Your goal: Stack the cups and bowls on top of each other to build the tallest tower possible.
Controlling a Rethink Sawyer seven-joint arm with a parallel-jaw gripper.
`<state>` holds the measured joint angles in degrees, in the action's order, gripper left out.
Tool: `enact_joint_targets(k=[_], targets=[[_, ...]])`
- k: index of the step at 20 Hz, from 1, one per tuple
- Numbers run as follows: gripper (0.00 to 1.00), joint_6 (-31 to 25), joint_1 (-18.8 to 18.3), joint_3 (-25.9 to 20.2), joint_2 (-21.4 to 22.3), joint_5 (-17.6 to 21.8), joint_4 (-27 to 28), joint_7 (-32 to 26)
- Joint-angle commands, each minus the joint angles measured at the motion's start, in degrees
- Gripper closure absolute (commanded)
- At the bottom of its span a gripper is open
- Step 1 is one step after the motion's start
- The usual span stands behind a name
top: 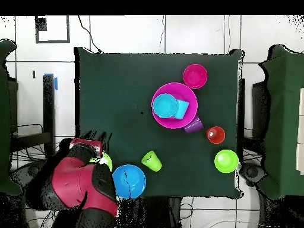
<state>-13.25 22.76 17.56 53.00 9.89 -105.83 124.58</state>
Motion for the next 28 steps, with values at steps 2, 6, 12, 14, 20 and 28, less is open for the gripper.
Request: enact_joint_targets(k=[2,6,12,14,20,28], targets=[[0.0,-11.5,-21.5,-27.8,7.1,-5.6,-11.4,-15.8],[0.0,-7.6,-25.3,-34.3,5.8,-6.0,-15.2,-10.3],[0.0,-4.1,-28.8,-41.3,5.7,-6.4,-21.3,-3.3],[0.0,-0.6,-28.2,-41.8,5.6,-5.1,-23.3,-0.4],[0.0,8.0,-16.8,-30.2,5.8,1.5,-22.7,5.6],[0.0,24.2,-12.7,-23.0,-4.0,5.4,-20.8,5.1]])
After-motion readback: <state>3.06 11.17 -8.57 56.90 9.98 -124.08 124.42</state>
